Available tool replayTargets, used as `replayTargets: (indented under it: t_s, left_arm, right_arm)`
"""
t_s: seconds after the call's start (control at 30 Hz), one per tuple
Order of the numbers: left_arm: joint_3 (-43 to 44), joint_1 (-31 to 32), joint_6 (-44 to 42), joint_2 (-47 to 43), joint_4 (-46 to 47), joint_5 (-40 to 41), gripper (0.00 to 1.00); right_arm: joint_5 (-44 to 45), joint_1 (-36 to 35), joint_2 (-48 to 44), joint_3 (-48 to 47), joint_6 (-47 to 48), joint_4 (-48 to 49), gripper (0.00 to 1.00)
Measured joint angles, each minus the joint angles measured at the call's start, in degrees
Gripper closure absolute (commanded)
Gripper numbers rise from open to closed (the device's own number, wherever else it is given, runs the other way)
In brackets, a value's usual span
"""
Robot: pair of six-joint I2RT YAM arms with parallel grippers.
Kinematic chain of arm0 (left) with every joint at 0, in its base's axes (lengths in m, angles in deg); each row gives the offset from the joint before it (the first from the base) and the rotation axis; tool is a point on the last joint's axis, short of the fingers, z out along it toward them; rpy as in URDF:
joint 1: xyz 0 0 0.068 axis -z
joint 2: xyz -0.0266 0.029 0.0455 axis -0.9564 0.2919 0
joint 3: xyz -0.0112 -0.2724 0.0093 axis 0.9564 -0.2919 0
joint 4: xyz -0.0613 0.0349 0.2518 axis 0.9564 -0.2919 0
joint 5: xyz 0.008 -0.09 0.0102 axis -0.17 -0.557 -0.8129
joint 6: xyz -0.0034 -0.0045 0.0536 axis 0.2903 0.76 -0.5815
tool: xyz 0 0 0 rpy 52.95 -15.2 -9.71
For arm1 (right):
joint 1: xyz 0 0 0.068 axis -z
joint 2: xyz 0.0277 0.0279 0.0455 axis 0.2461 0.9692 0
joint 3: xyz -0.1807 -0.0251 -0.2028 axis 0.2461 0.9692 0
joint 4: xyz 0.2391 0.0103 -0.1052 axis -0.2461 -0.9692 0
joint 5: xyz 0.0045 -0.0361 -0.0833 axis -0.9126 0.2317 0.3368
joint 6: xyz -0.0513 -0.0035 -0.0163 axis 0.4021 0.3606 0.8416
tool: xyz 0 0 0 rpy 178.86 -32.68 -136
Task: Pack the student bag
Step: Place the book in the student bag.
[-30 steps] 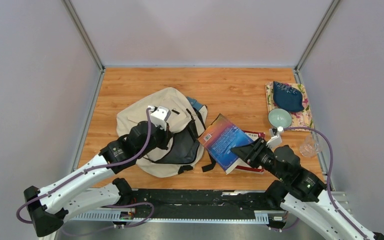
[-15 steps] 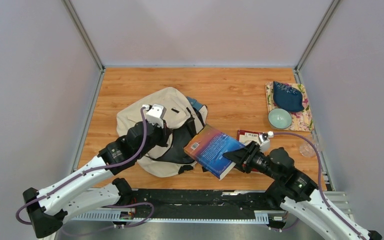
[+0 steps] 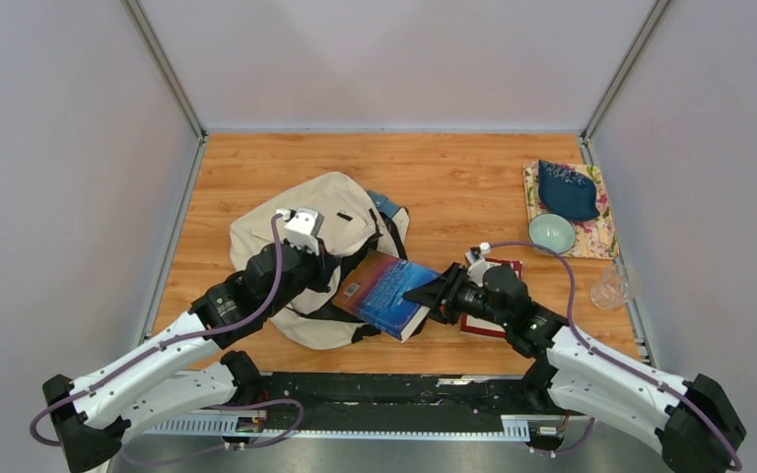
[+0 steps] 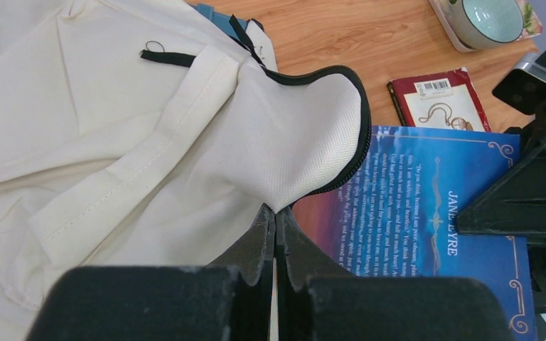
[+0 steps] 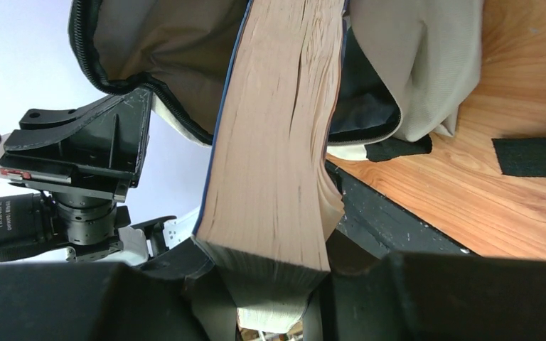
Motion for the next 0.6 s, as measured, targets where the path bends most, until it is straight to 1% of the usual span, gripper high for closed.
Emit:
replayTargets:
  t_s: [0.1,0.27,0.37,0.53,0.6]
  left_arm:
    - [-0.63,0.0,0.5,-0.57,0.0,0.0,1.0]
    - [-0.96,0.0,0.94,-1.16,0.11,-0.04,1.0]
    - [-0.96,0.0,1.2,-1.16,0.17,-0.37,1.0]
    - [-0.96,0.0,2.05,-1.18,0.28,-1.29,1.0]
    - [-1.01,0.0,2.51,-1.31,0.28,-1.73,1.0]
  right_arm:
    - [-1.79,-0.5,4.59,-0.98,-0.02,3.21,1.0]
    - [-2.75,-2.1,5.18,-1.95,0.09,4.35,1.0]
    - [-3.26,-2.75,6.99,-2.4,0.07,7.3,1.0]
    - [-2.8,-3.41,14.62,-4.5,0.13,13.16,1.0]
    - [-2.36,-3.48,19.19,-5.44,0.11,16.68,1.0]
